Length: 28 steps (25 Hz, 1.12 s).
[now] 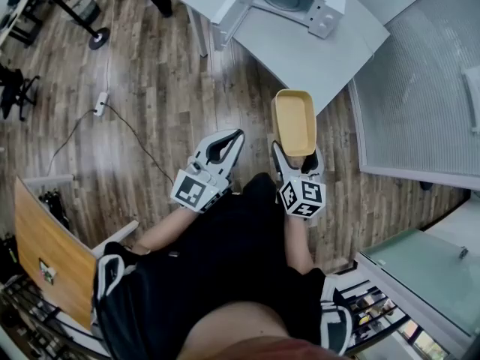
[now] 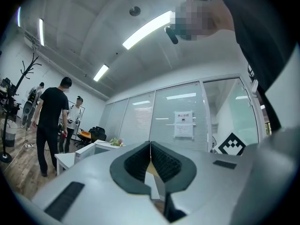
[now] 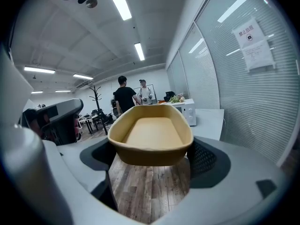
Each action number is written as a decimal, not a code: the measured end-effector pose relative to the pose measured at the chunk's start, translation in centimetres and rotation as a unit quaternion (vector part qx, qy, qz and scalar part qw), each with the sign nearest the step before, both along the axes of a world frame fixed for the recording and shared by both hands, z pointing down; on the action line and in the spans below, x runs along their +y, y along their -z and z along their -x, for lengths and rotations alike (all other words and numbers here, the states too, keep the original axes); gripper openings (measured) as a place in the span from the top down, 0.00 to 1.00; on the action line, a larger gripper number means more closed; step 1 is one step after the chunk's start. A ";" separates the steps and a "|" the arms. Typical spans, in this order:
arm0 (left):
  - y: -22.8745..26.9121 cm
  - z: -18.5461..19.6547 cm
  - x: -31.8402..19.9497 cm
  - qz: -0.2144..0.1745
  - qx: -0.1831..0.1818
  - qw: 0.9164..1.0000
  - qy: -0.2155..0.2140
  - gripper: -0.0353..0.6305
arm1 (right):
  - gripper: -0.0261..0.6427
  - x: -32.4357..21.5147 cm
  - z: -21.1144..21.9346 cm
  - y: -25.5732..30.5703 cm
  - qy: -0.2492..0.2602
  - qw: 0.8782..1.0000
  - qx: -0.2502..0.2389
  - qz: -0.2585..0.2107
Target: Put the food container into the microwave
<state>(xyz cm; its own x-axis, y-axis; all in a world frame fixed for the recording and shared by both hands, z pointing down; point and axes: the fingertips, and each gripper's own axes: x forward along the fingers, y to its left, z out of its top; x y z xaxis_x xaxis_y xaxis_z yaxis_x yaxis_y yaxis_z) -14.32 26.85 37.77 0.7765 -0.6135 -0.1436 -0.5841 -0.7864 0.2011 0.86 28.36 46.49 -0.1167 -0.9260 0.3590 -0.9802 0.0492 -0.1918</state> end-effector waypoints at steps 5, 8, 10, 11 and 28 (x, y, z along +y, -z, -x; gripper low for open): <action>-0.8 -0.2 -4.0 0.008 0.000 1.000 0.003 0.91 | 0.23 -4.3 -0.7 -1.3 -0.001 1.000 -0.001 0.009; -1.7 -1.6 -7.9 0.011 -0.004 1.000 0.010 0.91 | 0.23 -8.7 -2.3 -2.4 0.003 1.000 -0.004 0.010; -1.9 -2.9 -10.9 0.007 -0.004 1.000 0.016 0.91 | 0.23 -12.1 -3.6 -3.1 0.011 1.000 -0.002 0.012; -1.9 -3.7 -12.5 0.006 -0.005 1.000 0.019 0.91 | 0.23 -13.8 -4.4 -3.3 0.016 1.000 -0.001 0.012; -0.4 -14.7 -34.7 -0.005 -0.001 0.996 0.083 0.91 | 0.23 -41.6 -15.0 -8.2 0.087 0.995 0.027 0.050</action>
